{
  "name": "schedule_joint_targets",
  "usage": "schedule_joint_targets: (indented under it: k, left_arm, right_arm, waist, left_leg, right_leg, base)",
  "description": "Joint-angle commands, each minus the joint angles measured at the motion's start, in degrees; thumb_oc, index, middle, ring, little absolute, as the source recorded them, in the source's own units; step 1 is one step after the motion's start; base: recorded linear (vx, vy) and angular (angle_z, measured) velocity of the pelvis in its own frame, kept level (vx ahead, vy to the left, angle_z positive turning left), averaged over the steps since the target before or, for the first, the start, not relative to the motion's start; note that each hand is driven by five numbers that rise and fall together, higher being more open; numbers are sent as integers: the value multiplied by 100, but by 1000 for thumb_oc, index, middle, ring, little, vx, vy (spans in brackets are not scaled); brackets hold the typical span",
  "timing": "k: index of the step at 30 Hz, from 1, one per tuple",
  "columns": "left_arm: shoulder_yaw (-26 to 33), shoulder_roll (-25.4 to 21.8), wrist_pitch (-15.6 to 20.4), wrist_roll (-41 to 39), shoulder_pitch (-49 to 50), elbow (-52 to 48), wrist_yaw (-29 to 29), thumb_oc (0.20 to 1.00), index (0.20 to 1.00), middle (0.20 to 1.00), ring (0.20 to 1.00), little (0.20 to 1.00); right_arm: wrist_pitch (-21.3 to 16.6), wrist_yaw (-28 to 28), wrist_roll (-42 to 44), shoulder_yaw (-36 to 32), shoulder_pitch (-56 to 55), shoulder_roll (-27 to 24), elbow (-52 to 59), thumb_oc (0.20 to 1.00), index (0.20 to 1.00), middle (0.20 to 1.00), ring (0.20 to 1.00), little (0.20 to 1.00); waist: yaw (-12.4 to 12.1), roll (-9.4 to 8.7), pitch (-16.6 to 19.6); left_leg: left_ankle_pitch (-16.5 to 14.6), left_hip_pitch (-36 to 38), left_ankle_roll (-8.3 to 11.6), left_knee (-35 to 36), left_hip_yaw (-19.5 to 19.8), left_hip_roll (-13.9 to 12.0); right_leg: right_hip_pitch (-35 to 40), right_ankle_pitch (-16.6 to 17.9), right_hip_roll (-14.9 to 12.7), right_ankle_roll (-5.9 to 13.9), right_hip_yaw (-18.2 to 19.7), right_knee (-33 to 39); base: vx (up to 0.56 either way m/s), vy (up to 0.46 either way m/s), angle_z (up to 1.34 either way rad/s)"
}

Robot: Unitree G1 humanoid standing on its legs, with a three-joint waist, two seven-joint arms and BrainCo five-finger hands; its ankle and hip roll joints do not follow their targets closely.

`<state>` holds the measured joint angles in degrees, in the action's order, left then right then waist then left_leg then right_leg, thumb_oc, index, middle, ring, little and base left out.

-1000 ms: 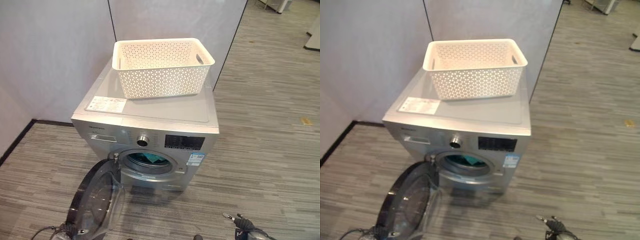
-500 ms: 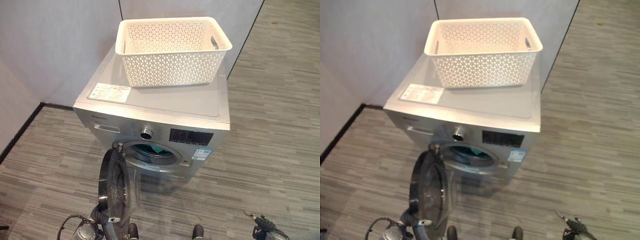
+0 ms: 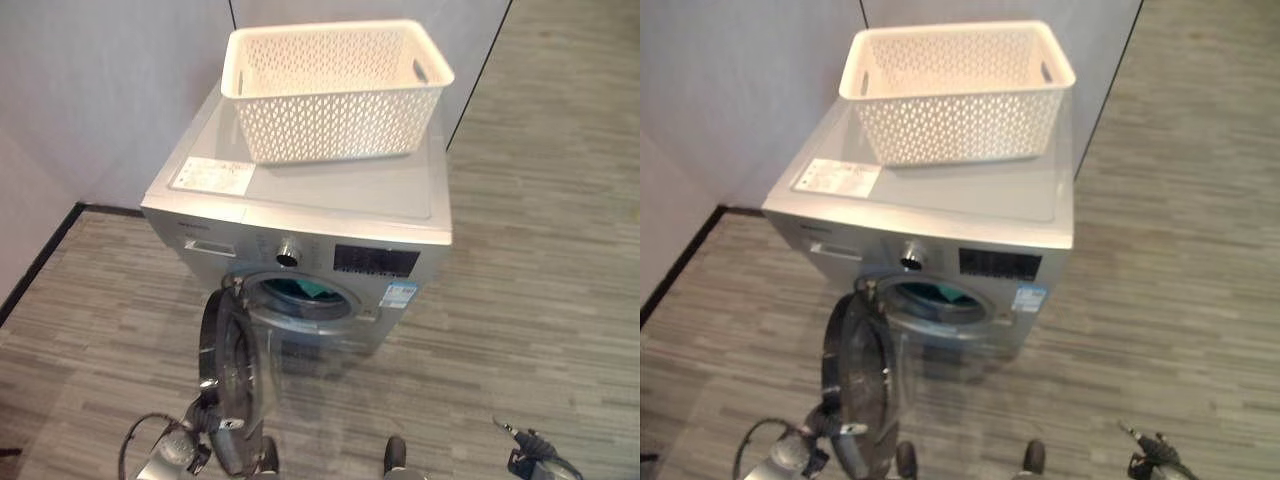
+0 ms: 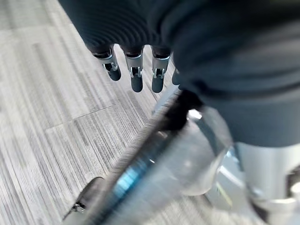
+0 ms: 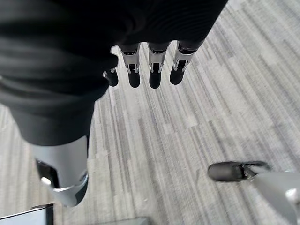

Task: Grab the laundry basket,head to the washer,open it,put in the laundry and shut it.

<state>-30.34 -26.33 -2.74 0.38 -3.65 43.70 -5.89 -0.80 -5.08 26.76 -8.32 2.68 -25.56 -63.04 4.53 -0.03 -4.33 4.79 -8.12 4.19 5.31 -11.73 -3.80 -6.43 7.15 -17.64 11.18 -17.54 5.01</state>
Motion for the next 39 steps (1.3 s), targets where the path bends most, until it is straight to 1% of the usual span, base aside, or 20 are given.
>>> schedule_joint_targets:
  k: [1, 2, 3, 5, 6, 7, 8, 9, 11, 15, 16, 17, 19, 20, 21, 28, 30, 34, 35, 39]
  left_arm:
    - [-329, 1200, 866, 121, -2858, 791, 125, 1000, 1000, 1000, 1000, 1000]
    - [-326, 1201, 870, 120, -2868, 798, 125, 1000, 1000, 1000, 1000, 1000]
    - [-388, 1238, 870, 69, -2972, 876, 68, 1000, 1000, 1000, 1000, 1000]
    - [-315, 1303, 911, -237, -2975, 1054, 13, 1000, 1000, 1000, 1000, 1000]
    - [-315, 1303, 912, -238, -2974, 1055, 13, 1000, 1000, 1000, 1000, 1000]
    - [-153, 1316, 967, -394, -2758, 1037, -35, 1000, 1000, 1000, 1000, 1000]
    - [-116, 1292, 967, -410, -2668, 1021, -49, 1000, 1000, 1000, 1000, 1000]
    - [1, 1221, 961, -389, -2491, 914, -62, 1000, 1000, 1000, 1000, 1000]
    - [164, 1157, 985, -537, -2240, 898, -61, 1000, 1000, 1000, 1000, 1000]
    - [329, 1296, 971, -799, -1999, 961, -14, 1000, 1000, 1000, 1000, 1000]
    - [329, 1296, 971, -799, -1999, 962, -14, 1000, 1000, 1000, 1000, 1000]
    - [331, 1439, 967, -901, -2063, 1087, -52, 1000, 1000, 1000, 1000, 1000]
    - [303, 1512, 969, -895, -2122, 1134, -68, 1000, 1000, 1000, 1000, 1000]
    - [243, 1713, 982, -903, -2346, 1311, -124, 1000, 1000, 1000, 1000, 1000]
    - [227, 1741, 988, -920, -2389, 1327, -122, 1000, 1000, 1000, 1000, 1000]
    - [34, 1783, 1084, -729, -3030, 1504, -209, 1000, 1000, 1000, 1000, 1000]
    - [266, 1563, 1120, -824, -3753, 2049, -488, 1000, 1000, 1000, 1000, 1000]
    - [481, 1212, 1230, -914, -3943, 2080, -626, 1000, 1000, 1000, 1000, 1000]
    - [497, 960, 1442, -948, -3612, 1500, -643, 1000, 1000, 1000, 1000, 1000]
    - [604, 808, 1769, -1266, -2535, 259, -448, 1000, 1000, 1000, 1000, 1000]
  right_arm:
    - [-308, -75, 125, 498, 651, 162, 88, 1000, 1000, 1000, 1000, 1000]
    - [-309, -75, 127, 498, 662, 160, 83, 1000, 1000, 1000, 1000, 1000]
    - [-340, -74, 159, 662, 738, 223, 66, 1000, 1000, 1000, 1000, 1000]
    - [-383, 5, 257, 868, 738, 336, 95, 1000, 1000, 1000, 1000, 1000]
    - [-383, 5, 257, 870, 737, 336, 96, 1000, 1000, 1000, 1000, 1000]
    - [-394, 49, 288, 909, 695, 403, 95, 1000, 1000, 1000, 1000, 1000]
    - [-406, 56, 310, 922, 709, 435, 99, 1000, 1000, 1000, 1000, 1000]
    - [-391, 66, 256, 986, 726, 481, 262, 1000, 1000, 1000, 1000, 1000]
    - [-418, 60, 216, 1074, 806, 531, 243, 1000, 1000, 1000, 1000, 1000]
    - [-389, 90, 123, 1147, 699, 504, 415, 1000, 1000, 1000, 1000, 1000]
    - [-388, 90, 123, 1147, 698, 504, 416, 1000, 1000, 1000, 1000, 1000]
    - [-411, 60, 125, 1161, 604, 480, 633, 1000, 1000, 1000, 1000, 1000]
    - [-431, 63, 132, 1166, 525, 477, 753, 1000, 1000, 1000, 1000, 1000]
    - [-488, 50, 131, 1225, 353, 464, 1027, 1000, 1000, 1000, 1000, 1000]
    - [-487, 61, 116, 1235, 311, 444, 1085, 1000, 1000, 1000, 1000, 1000]
    - [-583, 80, 127, 1232, -99, 268, 1927, 1000, 1000, 1000, 1000, 1000]
    - [-664, 144, 87, 1407, -245, 136, 2262, 1000, 1000, 1000, 1000, 1000]
    - [-698, 168, 49, 1494, -261, 143, 2197, 1000, 1000, 1000, 1000, 1000]
    - [-741, 201, 51, 1413, -421, 217, 2159, 1000, 1000, 1000, 1000, 1000]
    - [-768, 201, 10, 1215, -505, 348, 1790, 1000, 1000, 1000, 1000, 1000]
  waist:
    - [592, -322, -128]
    - [586, -323, -137]
    - [597, -280, -202]
    - [627, -252, -268]
    - [617, -260, -277]
    - [527, -261, -177]
    - [434, -282, -69]
    - [267, -343, 93]
    - [127, -386, 219]
    - [106, -389, 218]
    - [109, -387, 217]
    - [159, -365, 180]
    - [209, -348, 172]
    - [373, -291, 187]
    - [415, -273, 201]
    - [790, -153, 136]
    - [1113, -190, 154]
    - [1163, -219, 194]
    - [1059, -260, 153]
    - [818, -263, 69]
  left_leg:
    - [-842, 635, -167, -31, -128, -162]
    - [-844, 639, -167, -31, -136, -162]
    - [-805, 638, -222, -31, -146, -174]
    - [-707, 678, -313, -31, -137, -181]
    - [-711, 693, -313, -31, -148, -177]
    - [-629, 692, -330, -31, -162, -208]
    - [-593, 653, -310, -31, -169, -214]
    - [-547, 638, -233, -31, -241, -312]
    - [-429, 626, -111, -31, -365, -494]
    - [-187, 624, 109, -31, -276, -793]
    - [-186, 624, 111, -31, -272, -794]
    - [-25, 568, 200, -31, -219, -941]
    - [33, 539, 237, -31, -219, -996]
    - [107, 518, 314, -31, -281, -1119]
    - [118, 527, 333, -31, -316, -1147]
    - [139, 467, 397, -31, -530, -1234]
    - [-8, 426, 468, -31, -724, -1245]
    - [-35, 344, 455, -31, -831, -1214]
    - [-47, 301, 417, -31, -787, -1141]
    - [0, 253, 312, -31, -663, -1047]
  right_leg:
    - [-602, 254, -119, 382, 200, -511]
    - [-616, 238, -121, 382, 212, -539]
    - [-599, 47, -104, 331, 234, -913]
    - [-389, -421, 174, 159, 685, -1558]
    - [-395, -440, 169, 159, 701, -1588]
    - [-99, -744, 346, 75, 861, -1746]
    - [183, -821, 365, 40, 790, -1494]
    - [433, -866, 394, -17, 749, -1096]
    - [639, -893, 546, -47, 706, -620]
    - [891, -1021, 844, -191, 544, -302]
    - [894, -1020, 846, -192, 541, -300]
    - [905, -1107, 995, -298, 490, -336]
    - [907, -1131, 1049, -334, 461, -331]
    - [959, -1128, 1134, -379, 394, -231]
    - [978, -1120, 1147, -375, 378, -192]
    - [843, -1054, 1128, -361, 477, -197]
    - [568, -970, 1070, -246, 695, -183]
    - [336, -855, 1020, -186, 838, -152]
    - [298, -836, 956, -188, 807, -162]
    - [379, -781, 913, -231, 673, -116]
  base:
    - [-213, 139, 25]
    - [-261, 114, 7]
    - [-140, 61, -13]
    - [-154, 50, -8]
    - [-127, -59, 0]
    - [-76, -128, 0]
    - [-123, -312, 13]
    - [-67, -358, 38]
    - [-46, -356, 30]
    - [-27, -208, -86]
    - [-63, -300, -72]
    - [-33, -148, 2]
    - [-29, -173, 1]
    - [-4, -180, -5]
    - [23, -150, 2]
    - [24, 2, -11]
    - [29, 48, -20]
    - [-8, 42, -43]
    - [20, 50, -19]
    - [-32, 27, 3]
